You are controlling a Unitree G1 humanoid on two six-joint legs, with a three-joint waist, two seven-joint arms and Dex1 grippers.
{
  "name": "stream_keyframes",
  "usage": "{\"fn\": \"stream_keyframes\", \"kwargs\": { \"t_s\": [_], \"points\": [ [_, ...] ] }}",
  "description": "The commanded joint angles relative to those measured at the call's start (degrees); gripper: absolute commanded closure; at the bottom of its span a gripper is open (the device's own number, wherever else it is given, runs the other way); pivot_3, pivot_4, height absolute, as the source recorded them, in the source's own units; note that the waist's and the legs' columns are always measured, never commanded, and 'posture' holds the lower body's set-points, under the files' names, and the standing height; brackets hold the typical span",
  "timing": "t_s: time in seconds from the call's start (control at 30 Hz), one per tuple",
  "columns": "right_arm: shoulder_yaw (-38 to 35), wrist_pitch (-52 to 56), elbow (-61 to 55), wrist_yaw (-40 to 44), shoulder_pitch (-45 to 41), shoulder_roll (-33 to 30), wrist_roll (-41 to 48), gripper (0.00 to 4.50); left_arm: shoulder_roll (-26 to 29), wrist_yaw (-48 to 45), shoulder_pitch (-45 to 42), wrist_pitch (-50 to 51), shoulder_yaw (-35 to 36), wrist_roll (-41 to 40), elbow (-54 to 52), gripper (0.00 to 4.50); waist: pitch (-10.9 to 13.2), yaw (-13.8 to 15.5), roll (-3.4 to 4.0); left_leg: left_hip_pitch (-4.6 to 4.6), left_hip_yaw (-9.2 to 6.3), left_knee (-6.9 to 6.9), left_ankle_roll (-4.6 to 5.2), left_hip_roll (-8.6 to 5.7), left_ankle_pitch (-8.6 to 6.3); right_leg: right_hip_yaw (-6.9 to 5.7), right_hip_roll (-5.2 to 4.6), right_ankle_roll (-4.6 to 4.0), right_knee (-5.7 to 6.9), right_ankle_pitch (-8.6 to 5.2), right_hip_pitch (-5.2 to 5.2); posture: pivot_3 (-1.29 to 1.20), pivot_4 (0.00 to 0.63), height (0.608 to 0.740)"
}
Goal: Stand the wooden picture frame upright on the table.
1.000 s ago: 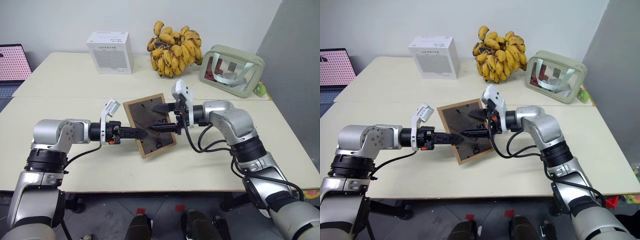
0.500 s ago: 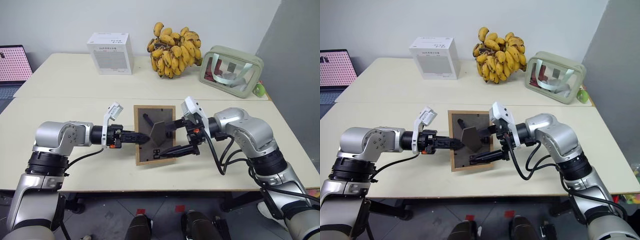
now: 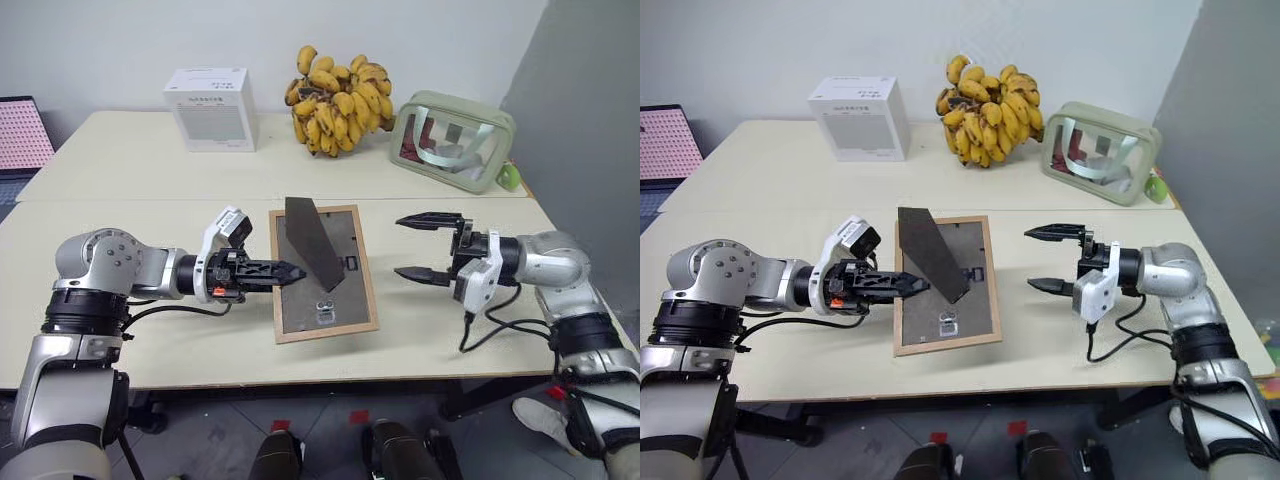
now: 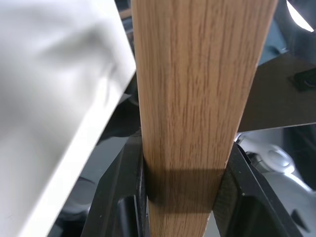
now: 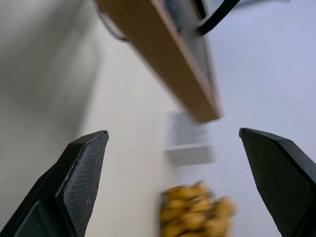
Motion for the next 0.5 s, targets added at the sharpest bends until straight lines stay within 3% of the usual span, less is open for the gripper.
{"fn": "stream_keyframes", "kwargs": {
  "t_s": [0.03,0.17,0.3,0.5],
  "points": [
    [-4.38,-5.59,3.41,-14.41,-5.93,3.5,-15.17,0.02,1.12,6.55,-0.93,0.25,-0.49,-11.55,-0.18,3.13,0.0,-0.03,0.0,0.0,-0.04,-0.01,-0.05,0.0,0.03,-0.02,0.01,0.0,0.02,0.0,-0.01,0.0,0.15,0.74],
    [-3.24,-8.5,4.37,-24.75,-9.18,5.32,-21.94,0.02,0.21,13.91,-0.23,0.25,0.29,-18.44,0.79,3.13,0.0,0.85,0.0,-0.01,-0.1,-0.04,-0.18,-0.04,0.1,-0.04,-0.04,-0.03,0.01,0.0,0.0,0.0,0.15,0.74],
    [-1.21,-10.69,4.26,-30.76,-9.46,4.32,-26.81,0.66,-0.24,18.95,0.85,0.25,1.71,-22.47,0.61,3.13,0.0,1.39,-0.01,-0.01,-0.06,-0.02,-0.18,-0.1,0.1,-0.02,-0.11,-0.03,-0.02,0.0,0.04,0.0,0.15,0.74],
    [2.18,-10.17,4.74,-37.9,-9.74,1.71,-30.72,2.05,-1.05,23.57,4.51,-0.09,4.01,-25.36,-4.17,3.13,-0.01,1.56,-0.01,0.01,-0.09,0.02,-0.17,-0.18,0.11,-0.05,-0.18,-0.03,-0.03,0.0,0.13,0.0,0.15,0.74]
  ]
}}
